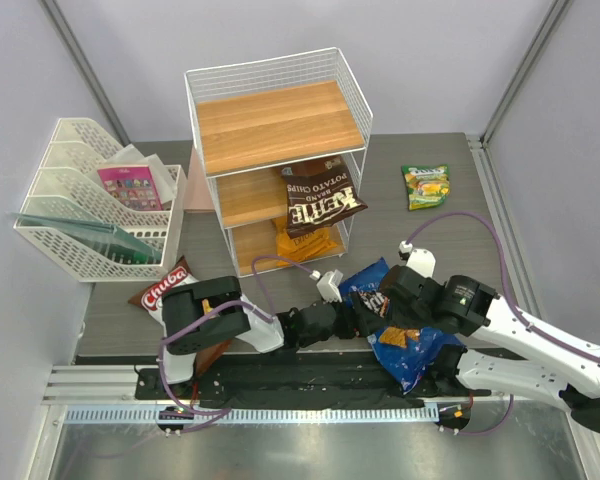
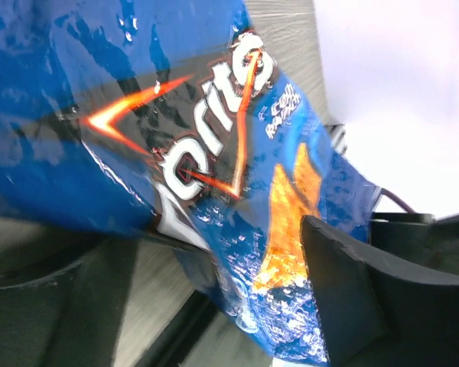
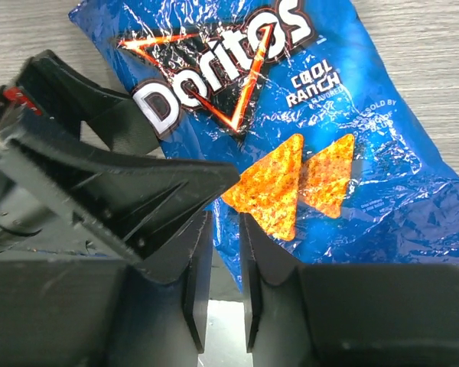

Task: Place and organize the chips bags onto the shelf
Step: Pick up the potato chip from the center of the board, then place the potato chip on the shelf.

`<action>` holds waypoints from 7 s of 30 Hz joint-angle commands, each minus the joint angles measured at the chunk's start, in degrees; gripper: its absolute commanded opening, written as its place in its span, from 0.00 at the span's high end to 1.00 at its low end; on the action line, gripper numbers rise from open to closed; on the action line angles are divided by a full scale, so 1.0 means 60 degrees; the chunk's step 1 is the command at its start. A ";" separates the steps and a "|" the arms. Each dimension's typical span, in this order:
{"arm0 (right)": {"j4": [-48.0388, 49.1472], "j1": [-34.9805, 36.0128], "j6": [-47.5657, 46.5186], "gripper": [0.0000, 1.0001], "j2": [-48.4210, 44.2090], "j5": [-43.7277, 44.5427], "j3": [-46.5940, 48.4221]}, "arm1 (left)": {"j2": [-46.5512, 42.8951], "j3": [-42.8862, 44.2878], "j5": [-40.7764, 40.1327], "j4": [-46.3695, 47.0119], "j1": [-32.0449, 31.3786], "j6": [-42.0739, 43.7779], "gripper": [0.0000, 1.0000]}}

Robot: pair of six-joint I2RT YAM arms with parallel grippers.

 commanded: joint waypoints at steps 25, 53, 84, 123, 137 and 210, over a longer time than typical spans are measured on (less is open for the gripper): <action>0.0993 0.0583 0.0486 0.54 -0.0745 -0.1204 -0.1186 | -0.2729 -0.2390 -0.4422 -0.2539 0.0014 -0.1778 1.00; 0.5725 0.0804 0.1190 0.31 -0.1698 -0.1278 -0.4733 | -0.2847 -0.3195 -0.3777 -0.1984 -0.0074 -0.1718 1.00; 0.8976 0.0818 0.0121 0.29 -0.1214 0.0304 -0.5949 | -0.2042 -0.3605 -0.2620 -0.0637 -0.0279 -0.1147 1.00; 0.2355 0.0833 -0.0303 0.99 -0.1479 0.0202 0.0275 | -0.4004 -0.3299 -0.3660 -0.5016 -0.0279 -0.1587 0.22; 0.2356 0.0818 -0.2793 0.99 0.0689 0.0320 0.3527 | -0.3521 -0.3166 -0.3484 -0.5134 -0.0279 -0.1587 0.21; 0.5343 0.1419 -1.1024 0.99 0.6767 0.0977 1.5247 | -0.1939 -0.2449 -0.2313 -0.4577 -0.0250 -0.1411 0.22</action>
